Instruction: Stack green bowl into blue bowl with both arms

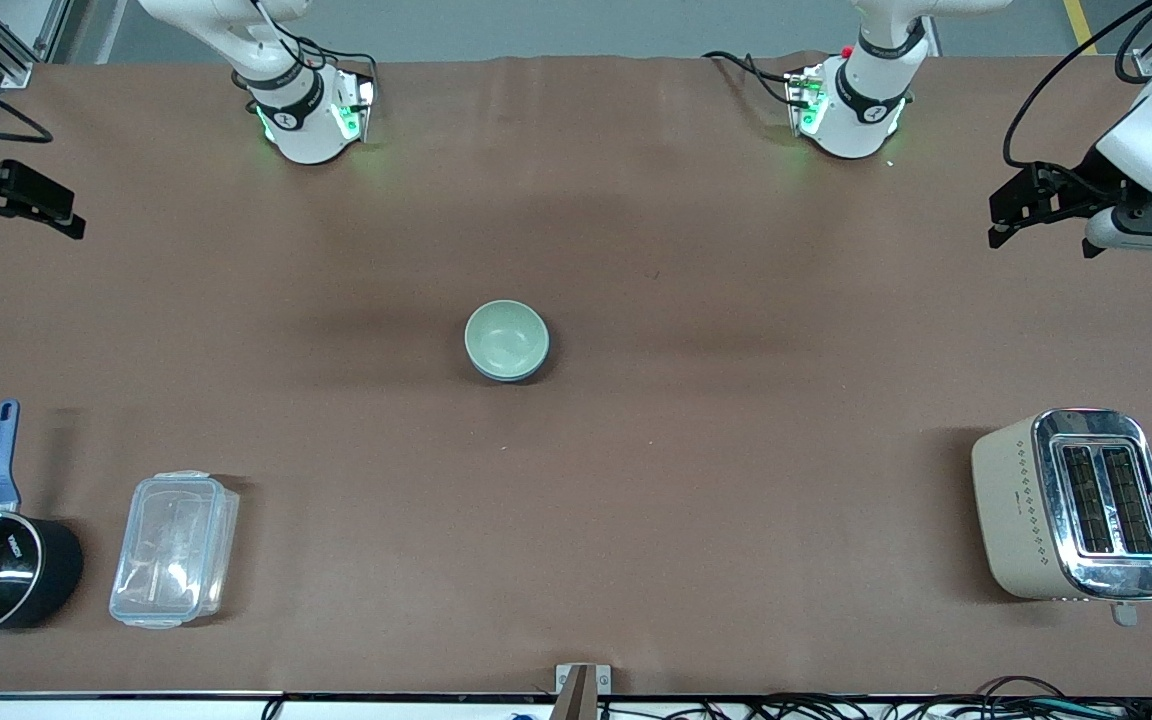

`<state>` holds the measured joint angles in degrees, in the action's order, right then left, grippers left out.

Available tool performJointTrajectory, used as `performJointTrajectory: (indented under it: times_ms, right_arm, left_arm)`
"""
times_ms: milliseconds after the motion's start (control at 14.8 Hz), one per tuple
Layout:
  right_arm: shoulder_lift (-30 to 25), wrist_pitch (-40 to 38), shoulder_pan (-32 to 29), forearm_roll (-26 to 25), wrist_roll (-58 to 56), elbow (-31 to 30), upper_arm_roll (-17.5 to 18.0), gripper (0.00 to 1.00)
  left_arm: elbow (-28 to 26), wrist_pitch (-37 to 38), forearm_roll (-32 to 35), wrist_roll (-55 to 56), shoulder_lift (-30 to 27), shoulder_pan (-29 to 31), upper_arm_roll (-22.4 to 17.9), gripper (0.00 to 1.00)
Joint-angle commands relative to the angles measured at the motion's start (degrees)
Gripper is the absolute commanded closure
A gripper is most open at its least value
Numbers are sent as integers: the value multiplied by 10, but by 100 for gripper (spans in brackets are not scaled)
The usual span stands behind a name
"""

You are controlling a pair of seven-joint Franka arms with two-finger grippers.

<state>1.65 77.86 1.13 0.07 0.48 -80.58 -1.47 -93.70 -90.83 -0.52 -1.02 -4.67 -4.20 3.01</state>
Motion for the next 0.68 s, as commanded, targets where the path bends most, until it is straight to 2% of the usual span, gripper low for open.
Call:
performJointTrajectory:
  times_ms: [0, 608]
  right_arm:
    - [-63, 57, -10, -3, 0, -95, 0, 1]
    - [-59, 63, -13, -2, -1, -84, 0, 0]
  left_arm:
    - [26, 21, 7, 0, 4, 2, 0, 0]
    - [31, 33, 10, -4, -2, 17, -2, 0]
